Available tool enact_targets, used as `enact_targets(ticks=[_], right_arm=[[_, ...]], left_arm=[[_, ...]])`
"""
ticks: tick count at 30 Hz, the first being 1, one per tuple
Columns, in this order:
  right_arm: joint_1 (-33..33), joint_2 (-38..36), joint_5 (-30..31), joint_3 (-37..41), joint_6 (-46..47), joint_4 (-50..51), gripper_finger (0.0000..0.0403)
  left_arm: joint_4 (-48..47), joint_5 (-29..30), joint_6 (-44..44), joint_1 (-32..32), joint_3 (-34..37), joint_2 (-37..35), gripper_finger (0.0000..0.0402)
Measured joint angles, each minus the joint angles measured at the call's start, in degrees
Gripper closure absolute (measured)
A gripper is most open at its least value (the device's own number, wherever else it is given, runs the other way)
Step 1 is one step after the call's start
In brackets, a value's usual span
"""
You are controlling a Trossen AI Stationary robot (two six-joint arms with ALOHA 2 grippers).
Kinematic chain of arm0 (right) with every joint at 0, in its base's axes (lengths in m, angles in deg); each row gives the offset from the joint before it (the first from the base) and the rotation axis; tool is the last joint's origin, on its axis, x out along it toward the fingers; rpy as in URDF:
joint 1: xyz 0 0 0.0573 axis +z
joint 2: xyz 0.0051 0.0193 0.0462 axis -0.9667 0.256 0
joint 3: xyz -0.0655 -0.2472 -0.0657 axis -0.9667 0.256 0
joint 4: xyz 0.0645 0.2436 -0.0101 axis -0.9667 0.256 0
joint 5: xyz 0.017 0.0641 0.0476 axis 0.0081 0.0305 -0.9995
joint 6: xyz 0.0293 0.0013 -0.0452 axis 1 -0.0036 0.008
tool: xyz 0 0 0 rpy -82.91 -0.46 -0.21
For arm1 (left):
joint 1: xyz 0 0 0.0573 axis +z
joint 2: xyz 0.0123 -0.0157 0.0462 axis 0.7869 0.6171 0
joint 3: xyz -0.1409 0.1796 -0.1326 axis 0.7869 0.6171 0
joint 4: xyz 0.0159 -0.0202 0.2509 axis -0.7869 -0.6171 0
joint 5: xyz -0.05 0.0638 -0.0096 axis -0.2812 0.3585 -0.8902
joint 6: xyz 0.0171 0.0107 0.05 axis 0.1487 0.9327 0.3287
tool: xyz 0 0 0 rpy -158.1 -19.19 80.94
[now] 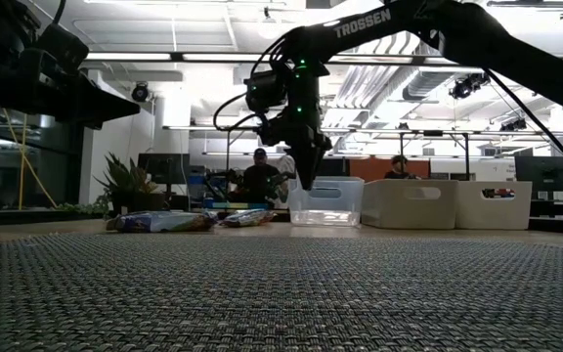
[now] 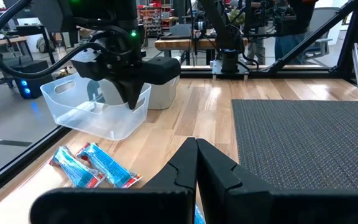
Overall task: Pick and place Granola Bars by type
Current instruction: Adjust the transparent bin on the table
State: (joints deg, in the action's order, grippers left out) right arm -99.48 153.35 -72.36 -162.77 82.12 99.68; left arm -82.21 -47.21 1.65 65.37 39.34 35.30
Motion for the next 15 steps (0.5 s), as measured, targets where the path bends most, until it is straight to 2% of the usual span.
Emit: enact_targets(ticks=[15], right_arm=[[2.6, 0.0, -0.9, 0.0, 3.6, 4.5, 0.0402]], left_arm=[[0.0, 0.0, 0.0, 0.0, 0.0, 0.0, 0.0400]])
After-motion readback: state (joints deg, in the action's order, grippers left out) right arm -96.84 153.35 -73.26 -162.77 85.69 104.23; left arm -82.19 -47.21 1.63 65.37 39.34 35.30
